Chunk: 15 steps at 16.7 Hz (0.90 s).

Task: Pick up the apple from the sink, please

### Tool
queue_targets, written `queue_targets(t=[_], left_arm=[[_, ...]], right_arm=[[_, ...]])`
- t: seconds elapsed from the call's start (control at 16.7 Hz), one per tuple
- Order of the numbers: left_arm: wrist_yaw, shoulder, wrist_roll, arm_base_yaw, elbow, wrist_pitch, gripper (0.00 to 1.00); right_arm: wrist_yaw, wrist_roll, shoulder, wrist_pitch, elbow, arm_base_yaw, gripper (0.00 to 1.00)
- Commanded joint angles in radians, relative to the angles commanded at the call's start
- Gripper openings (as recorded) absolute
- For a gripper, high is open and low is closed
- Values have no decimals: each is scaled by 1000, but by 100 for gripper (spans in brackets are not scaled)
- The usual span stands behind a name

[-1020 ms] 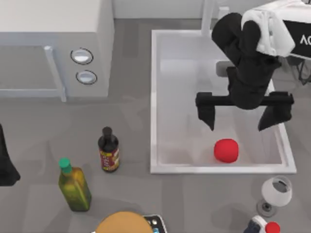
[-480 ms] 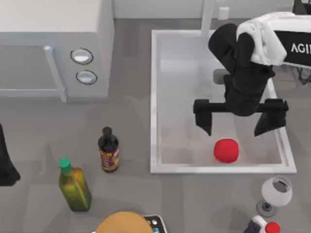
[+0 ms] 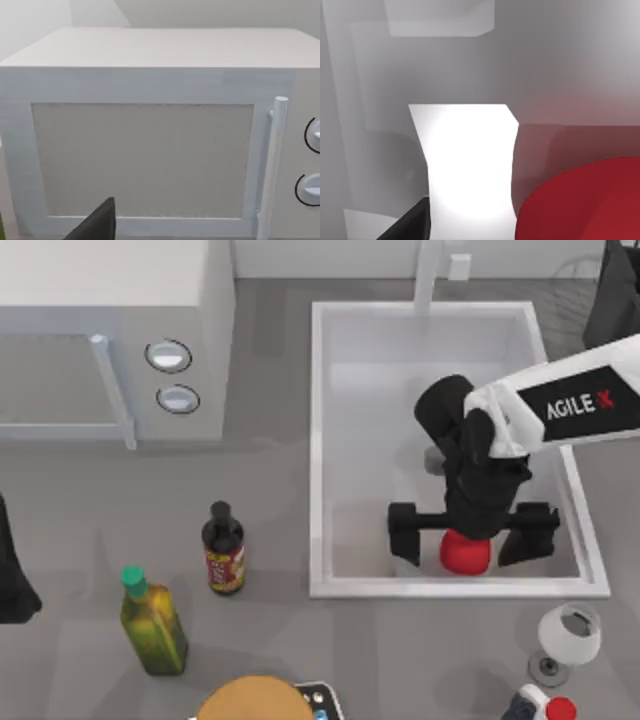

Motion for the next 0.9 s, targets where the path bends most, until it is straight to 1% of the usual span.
queue_targets(t=[0.3, 0.9], left_arm=[[0, 0, 0, 0, 0, 0, 100], [0, 0, 0, 0, 0, 0, 100]], right_arm=[[0, 0, 14, 16, -8, 0, 100], [0, 0, 14, 16, -8, 0, 25]])
